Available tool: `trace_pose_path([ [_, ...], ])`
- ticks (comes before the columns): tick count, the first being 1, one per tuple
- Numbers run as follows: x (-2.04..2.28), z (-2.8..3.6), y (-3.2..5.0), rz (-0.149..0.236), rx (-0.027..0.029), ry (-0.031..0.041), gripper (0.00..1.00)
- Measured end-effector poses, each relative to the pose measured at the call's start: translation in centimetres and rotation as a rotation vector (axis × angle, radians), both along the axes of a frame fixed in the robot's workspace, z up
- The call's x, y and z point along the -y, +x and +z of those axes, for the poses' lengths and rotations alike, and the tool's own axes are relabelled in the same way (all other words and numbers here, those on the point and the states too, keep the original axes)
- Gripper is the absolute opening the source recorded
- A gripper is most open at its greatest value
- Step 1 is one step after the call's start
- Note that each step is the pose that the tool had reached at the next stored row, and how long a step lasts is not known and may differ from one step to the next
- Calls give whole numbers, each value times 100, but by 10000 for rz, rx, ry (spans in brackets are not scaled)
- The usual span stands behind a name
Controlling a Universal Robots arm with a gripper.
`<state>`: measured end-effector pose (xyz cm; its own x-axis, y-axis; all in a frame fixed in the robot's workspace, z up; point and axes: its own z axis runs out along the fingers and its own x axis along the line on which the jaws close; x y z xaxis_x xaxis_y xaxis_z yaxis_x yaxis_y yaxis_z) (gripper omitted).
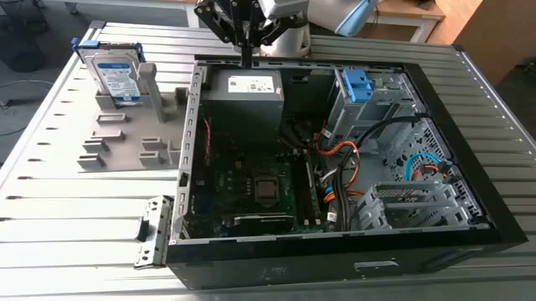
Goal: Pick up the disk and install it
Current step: 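Reach for the disk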
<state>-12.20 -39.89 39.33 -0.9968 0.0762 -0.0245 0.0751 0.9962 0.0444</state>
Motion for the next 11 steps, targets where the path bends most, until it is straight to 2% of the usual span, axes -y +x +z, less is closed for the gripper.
trace_pose_path([
  [11, 0, 0, -46, 0, 0, -1, 11],
])
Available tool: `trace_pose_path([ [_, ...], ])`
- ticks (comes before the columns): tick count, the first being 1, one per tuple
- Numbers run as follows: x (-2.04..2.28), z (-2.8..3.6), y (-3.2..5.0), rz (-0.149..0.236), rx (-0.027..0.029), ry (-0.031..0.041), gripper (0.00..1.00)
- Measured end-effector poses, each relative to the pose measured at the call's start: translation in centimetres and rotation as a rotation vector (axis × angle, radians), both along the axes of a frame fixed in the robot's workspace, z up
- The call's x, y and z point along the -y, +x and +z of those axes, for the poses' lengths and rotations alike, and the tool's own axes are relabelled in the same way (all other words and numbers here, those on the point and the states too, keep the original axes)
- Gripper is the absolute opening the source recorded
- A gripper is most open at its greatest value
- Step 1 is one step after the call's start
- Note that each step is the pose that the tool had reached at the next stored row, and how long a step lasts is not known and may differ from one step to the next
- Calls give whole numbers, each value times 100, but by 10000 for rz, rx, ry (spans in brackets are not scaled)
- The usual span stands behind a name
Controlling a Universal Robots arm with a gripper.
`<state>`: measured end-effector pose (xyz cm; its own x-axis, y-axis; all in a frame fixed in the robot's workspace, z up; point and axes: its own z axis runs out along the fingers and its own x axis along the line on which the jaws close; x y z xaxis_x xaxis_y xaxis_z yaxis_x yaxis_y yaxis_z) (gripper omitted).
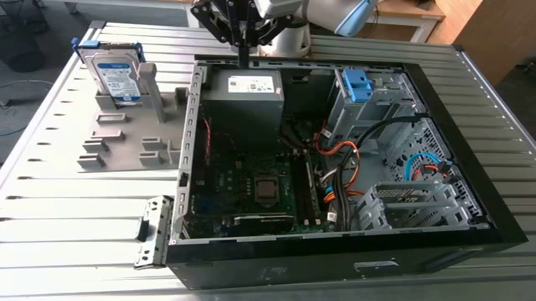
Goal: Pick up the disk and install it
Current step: 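Reach for the disk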
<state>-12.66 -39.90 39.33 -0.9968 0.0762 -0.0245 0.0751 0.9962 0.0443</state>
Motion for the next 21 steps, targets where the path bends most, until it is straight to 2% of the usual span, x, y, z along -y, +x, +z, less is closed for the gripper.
trace_pose_path([
  [21, 0, 0, -120, 0, 0, 1, 11],
])
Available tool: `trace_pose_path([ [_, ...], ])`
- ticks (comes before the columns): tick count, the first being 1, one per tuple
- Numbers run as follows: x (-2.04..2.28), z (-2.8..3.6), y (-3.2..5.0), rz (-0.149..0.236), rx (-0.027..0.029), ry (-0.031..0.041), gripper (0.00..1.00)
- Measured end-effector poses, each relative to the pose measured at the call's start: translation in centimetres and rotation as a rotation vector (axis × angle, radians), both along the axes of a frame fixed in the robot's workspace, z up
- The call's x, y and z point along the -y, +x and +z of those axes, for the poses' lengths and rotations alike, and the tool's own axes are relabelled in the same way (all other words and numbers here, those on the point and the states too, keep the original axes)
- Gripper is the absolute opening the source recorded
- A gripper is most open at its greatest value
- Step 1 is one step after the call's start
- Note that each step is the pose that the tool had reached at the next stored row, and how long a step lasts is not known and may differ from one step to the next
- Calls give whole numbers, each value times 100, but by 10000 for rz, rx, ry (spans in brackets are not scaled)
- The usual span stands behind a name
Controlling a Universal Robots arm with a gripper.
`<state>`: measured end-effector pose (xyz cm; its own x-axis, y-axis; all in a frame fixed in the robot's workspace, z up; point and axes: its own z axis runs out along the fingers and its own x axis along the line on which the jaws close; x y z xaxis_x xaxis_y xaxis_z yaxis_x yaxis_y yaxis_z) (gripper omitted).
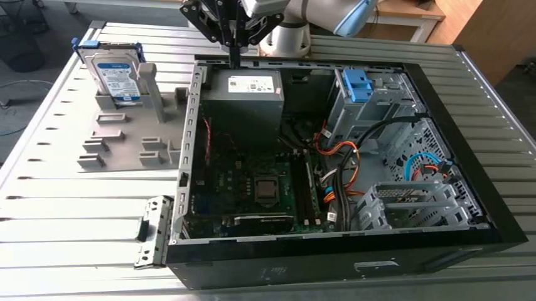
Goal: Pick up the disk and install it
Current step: 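Reach for the disk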
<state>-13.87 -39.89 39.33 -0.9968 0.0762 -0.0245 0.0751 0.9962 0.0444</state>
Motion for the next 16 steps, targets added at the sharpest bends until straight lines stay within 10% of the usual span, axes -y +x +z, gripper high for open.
trace_pose_path([
  [16, 0, 0, -44, 0, 0, 0, 11],
])
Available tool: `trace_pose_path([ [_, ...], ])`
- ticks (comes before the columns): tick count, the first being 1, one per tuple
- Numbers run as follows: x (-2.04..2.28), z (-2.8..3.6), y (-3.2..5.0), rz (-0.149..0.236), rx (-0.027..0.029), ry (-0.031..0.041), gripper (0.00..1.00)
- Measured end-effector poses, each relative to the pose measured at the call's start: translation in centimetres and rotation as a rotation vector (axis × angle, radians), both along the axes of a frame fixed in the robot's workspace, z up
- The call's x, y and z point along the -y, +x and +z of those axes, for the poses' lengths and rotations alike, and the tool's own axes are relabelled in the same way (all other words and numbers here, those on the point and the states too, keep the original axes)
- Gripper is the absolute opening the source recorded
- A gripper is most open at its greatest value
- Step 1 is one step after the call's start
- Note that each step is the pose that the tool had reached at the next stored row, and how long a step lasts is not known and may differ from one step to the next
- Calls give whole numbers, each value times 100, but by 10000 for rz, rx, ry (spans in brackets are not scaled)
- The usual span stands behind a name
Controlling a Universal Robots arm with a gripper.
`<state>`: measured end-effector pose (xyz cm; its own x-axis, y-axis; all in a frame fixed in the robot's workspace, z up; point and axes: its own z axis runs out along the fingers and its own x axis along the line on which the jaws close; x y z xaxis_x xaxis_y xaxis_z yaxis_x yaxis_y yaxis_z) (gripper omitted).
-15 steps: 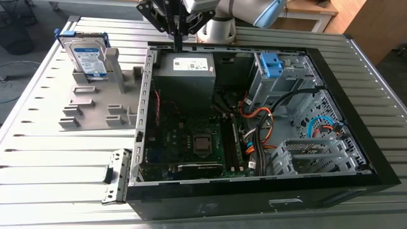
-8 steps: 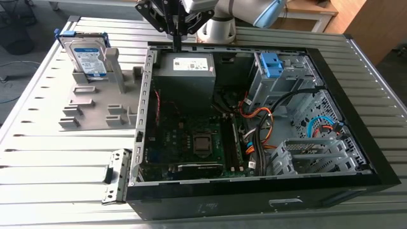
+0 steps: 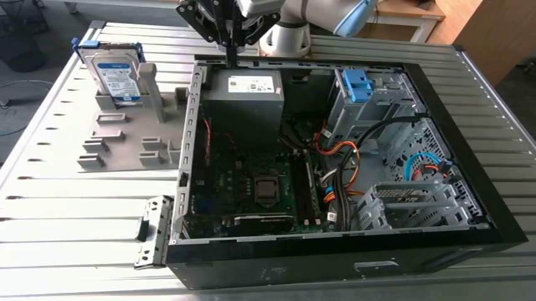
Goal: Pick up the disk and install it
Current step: 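Reach for the disk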
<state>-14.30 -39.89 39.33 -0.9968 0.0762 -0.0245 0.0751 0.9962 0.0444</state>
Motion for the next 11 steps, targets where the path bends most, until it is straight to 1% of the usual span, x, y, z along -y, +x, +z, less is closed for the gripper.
trace_pose_path([
  [11, 0, 0, -36, 0, 0, 0, 11],
])
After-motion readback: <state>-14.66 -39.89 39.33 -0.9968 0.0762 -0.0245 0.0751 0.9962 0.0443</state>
